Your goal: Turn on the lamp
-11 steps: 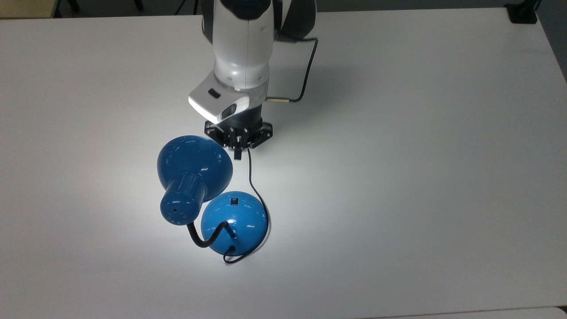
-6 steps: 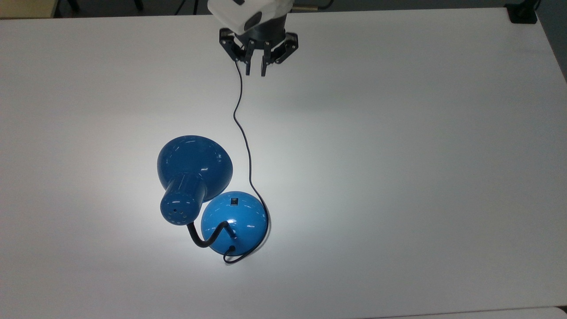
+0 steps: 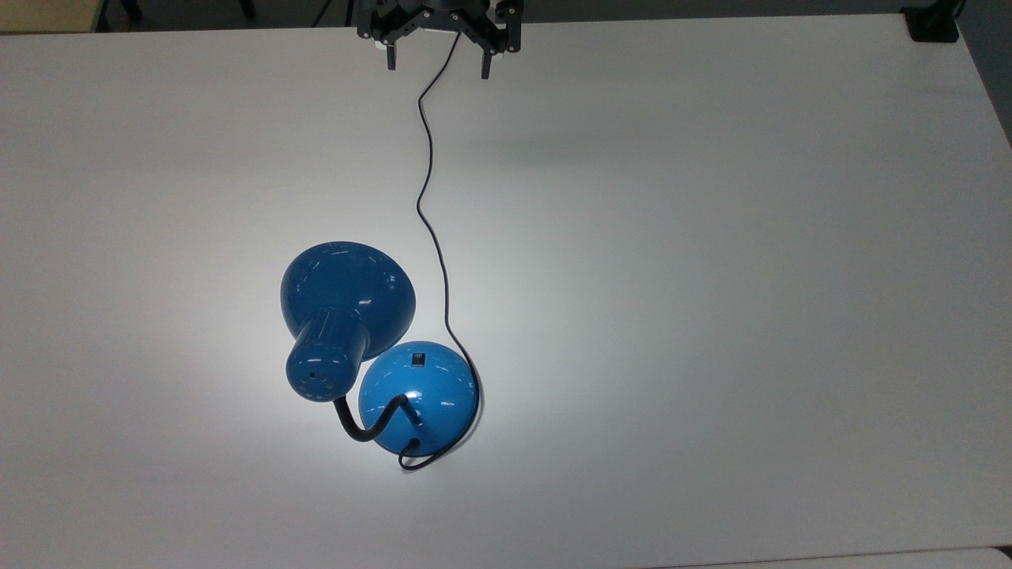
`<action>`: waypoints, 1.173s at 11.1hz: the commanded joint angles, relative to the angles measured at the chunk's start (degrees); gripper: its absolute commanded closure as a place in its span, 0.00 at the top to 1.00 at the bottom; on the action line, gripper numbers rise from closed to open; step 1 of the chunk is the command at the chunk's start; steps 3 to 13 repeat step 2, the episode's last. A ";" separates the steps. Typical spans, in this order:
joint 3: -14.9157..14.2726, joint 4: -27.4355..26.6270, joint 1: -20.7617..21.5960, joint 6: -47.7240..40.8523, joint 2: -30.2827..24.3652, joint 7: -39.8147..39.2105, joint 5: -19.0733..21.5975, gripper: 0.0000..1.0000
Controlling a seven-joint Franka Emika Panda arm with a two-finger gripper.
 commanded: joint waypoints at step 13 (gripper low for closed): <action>-0.65 0.18 -0.47 -1.14 -1.32 -0.11 1.19 1.00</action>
